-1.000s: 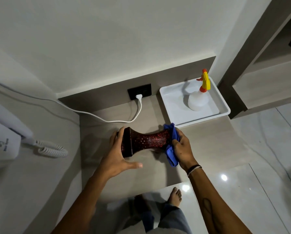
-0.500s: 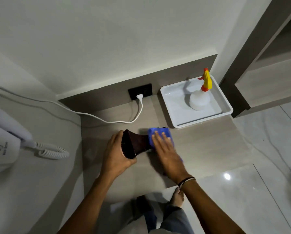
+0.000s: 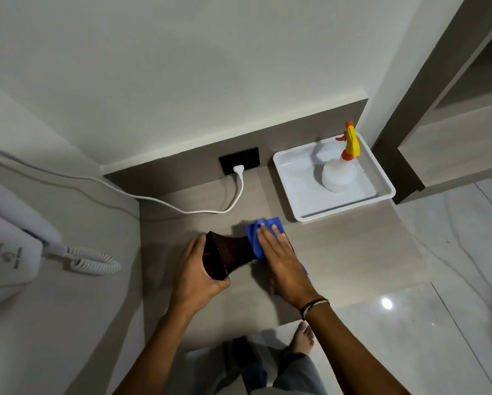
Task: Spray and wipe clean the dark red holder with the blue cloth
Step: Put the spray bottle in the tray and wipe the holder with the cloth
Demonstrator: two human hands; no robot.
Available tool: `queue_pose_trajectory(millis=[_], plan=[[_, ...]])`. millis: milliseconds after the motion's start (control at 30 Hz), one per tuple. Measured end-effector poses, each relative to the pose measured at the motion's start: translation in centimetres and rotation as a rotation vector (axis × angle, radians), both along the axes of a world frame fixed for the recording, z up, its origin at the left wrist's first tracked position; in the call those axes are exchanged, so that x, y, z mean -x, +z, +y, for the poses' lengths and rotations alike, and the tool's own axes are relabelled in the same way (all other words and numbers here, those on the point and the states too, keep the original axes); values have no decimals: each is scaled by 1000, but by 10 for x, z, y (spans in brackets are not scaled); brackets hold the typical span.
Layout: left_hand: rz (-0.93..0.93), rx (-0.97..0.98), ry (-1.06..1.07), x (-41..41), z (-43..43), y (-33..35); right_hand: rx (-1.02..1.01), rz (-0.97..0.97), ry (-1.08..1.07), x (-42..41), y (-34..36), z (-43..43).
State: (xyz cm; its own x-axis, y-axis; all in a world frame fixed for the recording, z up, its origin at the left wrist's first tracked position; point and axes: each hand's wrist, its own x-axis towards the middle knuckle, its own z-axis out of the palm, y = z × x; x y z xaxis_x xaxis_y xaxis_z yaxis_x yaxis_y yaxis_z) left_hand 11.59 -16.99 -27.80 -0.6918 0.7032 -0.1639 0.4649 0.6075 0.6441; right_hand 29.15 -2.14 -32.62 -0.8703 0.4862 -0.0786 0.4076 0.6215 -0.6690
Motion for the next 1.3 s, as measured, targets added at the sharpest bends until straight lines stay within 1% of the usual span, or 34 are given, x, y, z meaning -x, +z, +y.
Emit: queue_pose_trajectory(millis=[33,67,133,200,233,267,300,333,367,400,433,500,533,600,633,700,800,867,933,1000,1033,1067,1100,1133,1167,1200,1267,1300], plan=[[-2,-10,9,-2,0,0,-12,-4,-15,2,0,-1],[-10,-19,7,-3,0,-1,15,32,-8,8,5,-9],[-39,-69,-13,-2,1,-4,54,173,98,22,15,-41],[-27,-101,-18,3,-1,-8,5,245,183,27,17,-68],[-19,-84,-31,5,-5,-11,-25,253,195,24,15,-64],[-5,-51,-39,5,-9,-12,-98,214,193,18,10,-49],[16,-21,-36,5,-13,-12,-192,115,180,9,1,-30],[30,-6,-29,4,-15,-13,-229,13,145,-1,-6,-10],[36,-9,-30,3,-17,-15,-188,-49,87,-10,-10,7],[38,-19,-34,1,-16,-15,-95,-57,21,-16,-11,20],[35,-30,-32,0,-15,-15,39,-4,-69,-20,-9,29],[-37,-67,18,0,-10,-12,328,151,-302,-20,-8,34],[-85,-83,74,0,-6,-9,493,211,-407,-19,-9,35],[-176,-74,226,2,-3,-5,812,258,-566,-14,-8,34],[-225,-45,274,4,-2,-3,907,267,-614,-12,-8,33],[-300,18,239,9,-1,-1,997,278,-674,-9,-9,33],[-323,42,7,13,-6,-2,984,286,-721,-2,-13,33],[-257,76,-113,13,-10,-2,882,295,-696,3,-14,35],[-125,103,-105,8,-10,1,645,295,-636,3,-10,30],[27,58,-77,2,-6,1,317,250,-466,2,-9,15],[73,27,-74,-1,-4,1,159,176,-349,2,-10,4],[81,1,-68,-3,-2,2,17,78,-243,2,-11,-8],[69,-25,-60,-5,-1,2,-81,-29,-165,1,-13,-20],[62,-42,-57,-5,-1,1,-104,-112,-122,2,-11,-31],[67,-52,-61,-5,-2,0,-43,-116,-109,3,-5,-40],[74,-52,-67,-6,-2,-1,75,-37,-103,8,5,-48],[72,-50,-69,-6,0,0,335,192,-46,22,27,-63],[79,-45,-75,-6,2,1,410,261,-18,28,36,-69]])
